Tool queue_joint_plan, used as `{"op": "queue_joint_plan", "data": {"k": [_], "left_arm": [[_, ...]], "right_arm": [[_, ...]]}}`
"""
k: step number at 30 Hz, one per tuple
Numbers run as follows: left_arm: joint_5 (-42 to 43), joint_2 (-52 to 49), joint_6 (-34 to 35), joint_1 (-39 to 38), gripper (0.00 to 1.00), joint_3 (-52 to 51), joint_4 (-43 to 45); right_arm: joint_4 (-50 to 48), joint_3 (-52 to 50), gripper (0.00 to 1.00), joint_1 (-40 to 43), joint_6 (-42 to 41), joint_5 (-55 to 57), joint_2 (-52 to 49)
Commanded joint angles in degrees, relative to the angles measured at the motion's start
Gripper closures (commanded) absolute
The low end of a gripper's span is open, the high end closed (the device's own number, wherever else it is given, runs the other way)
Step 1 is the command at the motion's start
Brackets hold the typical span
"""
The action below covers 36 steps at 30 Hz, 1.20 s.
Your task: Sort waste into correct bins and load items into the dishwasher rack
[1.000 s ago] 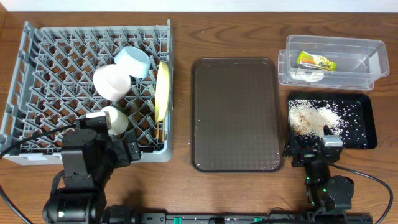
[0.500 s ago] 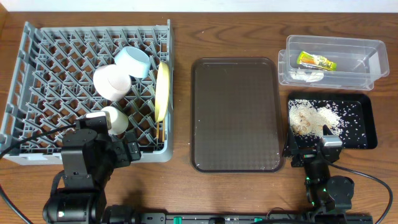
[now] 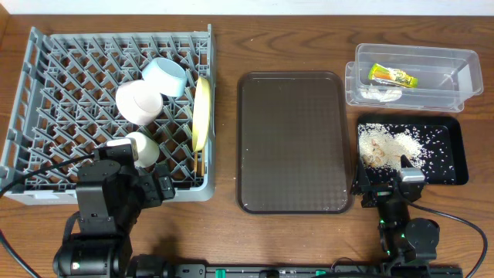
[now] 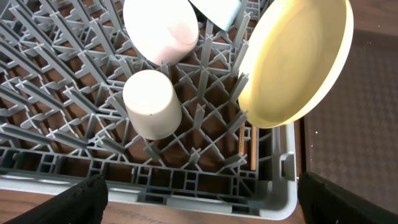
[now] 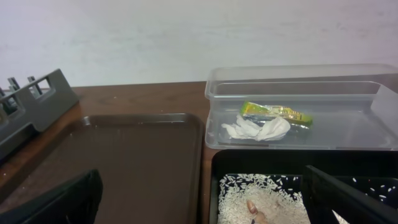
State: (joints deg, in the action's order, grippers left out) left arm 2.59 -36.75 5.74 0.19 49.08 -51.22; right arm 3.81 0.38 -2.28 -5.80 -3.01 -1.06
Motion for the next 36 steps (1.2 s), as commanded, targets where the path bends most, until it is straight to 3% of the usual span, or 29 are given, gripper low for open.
{"op": "queue_joint_plan", "data": {"k": [1,5,9,17,23,36], "left_arm": [[-0.5,0.4,-0.6,-0.3,0.02,-0.2,-0.2],[-0.7,4.3,-0.8,-0.3,0.02,-1.2,-2.9],[-0.7,12.2,-0.8,-0.3,0.02,-9.9,3.8],[-0.1,31.6,0.5,-0.3,0.02,-35.0,30.4],[-0.1,36.7,-0.3,-0.3,0.02,-45.7,48.9],[-0.5,36.6,-2.5,-0.3,0.02,-48.9,47.3]], "right_arm": [[0.2,-0.1,0.01,-0.4,0.7,-0.5,0.1],[0.2,-0.1,0.01,-0.4,0.7,-0.5,0.1],[0.2,-0.1,0.01,-0.4,0.7,-0.5,0.1],[0.2,-0.1,0.01,-0.4,0.7,-0.5,0.1],[0.2,-0.1,0.01,-0.4,0.7,-0.5,0.1],[0.2,-0.1,0.01,-0.4,0.7,-0.5,0.1]]}}
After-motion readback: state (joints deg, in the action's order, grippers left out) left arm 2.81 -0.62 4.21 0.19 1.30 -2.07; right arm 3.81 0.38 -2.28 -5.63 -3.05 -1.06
